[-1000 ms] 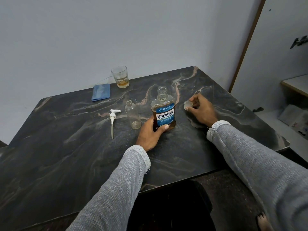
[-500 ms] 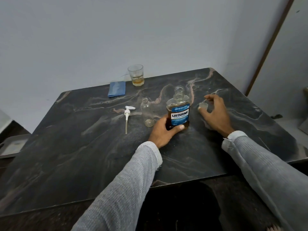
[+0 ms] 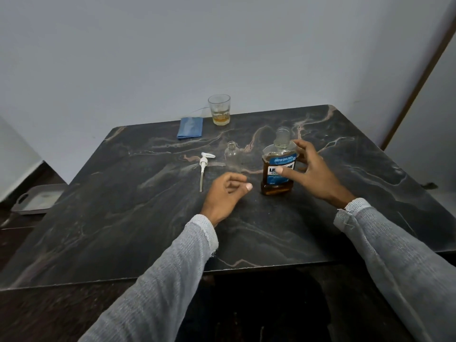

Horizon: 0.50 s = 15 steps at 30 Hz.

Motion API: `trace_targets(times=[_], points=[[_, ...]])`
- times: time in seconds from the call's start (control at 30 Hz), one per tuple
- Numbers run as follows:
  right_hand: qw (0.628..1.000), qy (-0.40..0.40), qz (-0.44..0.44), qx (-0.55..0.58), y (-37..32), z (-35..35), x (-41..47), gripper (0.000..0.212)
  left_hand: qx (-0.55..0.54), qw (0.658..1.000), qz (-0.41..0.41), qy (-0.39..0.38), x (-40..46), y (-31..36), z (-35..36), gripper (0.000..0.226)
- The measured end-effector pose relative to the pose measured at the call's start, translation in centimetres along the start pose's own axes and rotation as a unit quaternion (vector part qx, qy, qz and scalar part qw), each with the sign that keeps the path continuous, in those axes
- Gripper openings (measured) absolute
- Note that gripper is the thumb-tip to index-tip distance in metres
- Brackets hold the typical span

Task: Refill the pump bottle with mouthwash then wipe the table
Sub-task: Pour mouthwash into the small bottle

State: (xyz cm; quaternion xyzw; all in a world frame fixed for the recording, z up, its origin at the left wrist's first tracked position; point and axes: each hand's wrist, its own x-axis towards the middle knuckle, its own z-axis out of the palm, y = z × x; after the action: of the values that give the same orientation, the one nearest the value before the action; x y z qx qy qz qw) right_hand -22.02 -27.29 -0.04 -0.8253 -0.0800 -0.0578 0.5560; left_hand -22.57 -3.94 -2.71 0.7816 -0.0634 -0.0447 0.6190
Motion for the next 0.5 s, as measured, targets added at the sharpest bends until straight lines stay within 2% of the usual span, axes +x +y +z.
trace_targets(times=[0.13, 0.23, 0.3, 0.4, 0.5], points=[[0.999, -0.002, 0.005, 0.041, -0.3, 1.1, 0.0, 0.072, 0.007, 0.993, 0.039, 0.112, 0.4, 0.3, -2.1, 0.023], [0.998, 0.003, -0.002, 0.064, -0.1, 1.8, -0.1, 0.069, 0.012, 0.985, 0.067, 0.158, 1.2, -0.1, -3.1, 0.031], [0.997, 0.014, -0.006, 0.076, 0.1, 2.0, 0.1, 0.066, 0.011, 0.985, 0.069, 0.157, 1.6, -0.4, -3.3, 0.046], [0.998, 0.016, -0.007, 0.064, -0.2, 2.2, 0.5, 0.064, -0.005, 0.992, 0.051, 0.112, 2.4, -1.1, -2.9, 0.072], [0.999, 0.017, -0.019, 0.038, -0.7, 2.3, 1.0, 0.066, -0.005, 0.996, 0.049, 0.074, 3.4, -2.0, -2.2, 0.082]])
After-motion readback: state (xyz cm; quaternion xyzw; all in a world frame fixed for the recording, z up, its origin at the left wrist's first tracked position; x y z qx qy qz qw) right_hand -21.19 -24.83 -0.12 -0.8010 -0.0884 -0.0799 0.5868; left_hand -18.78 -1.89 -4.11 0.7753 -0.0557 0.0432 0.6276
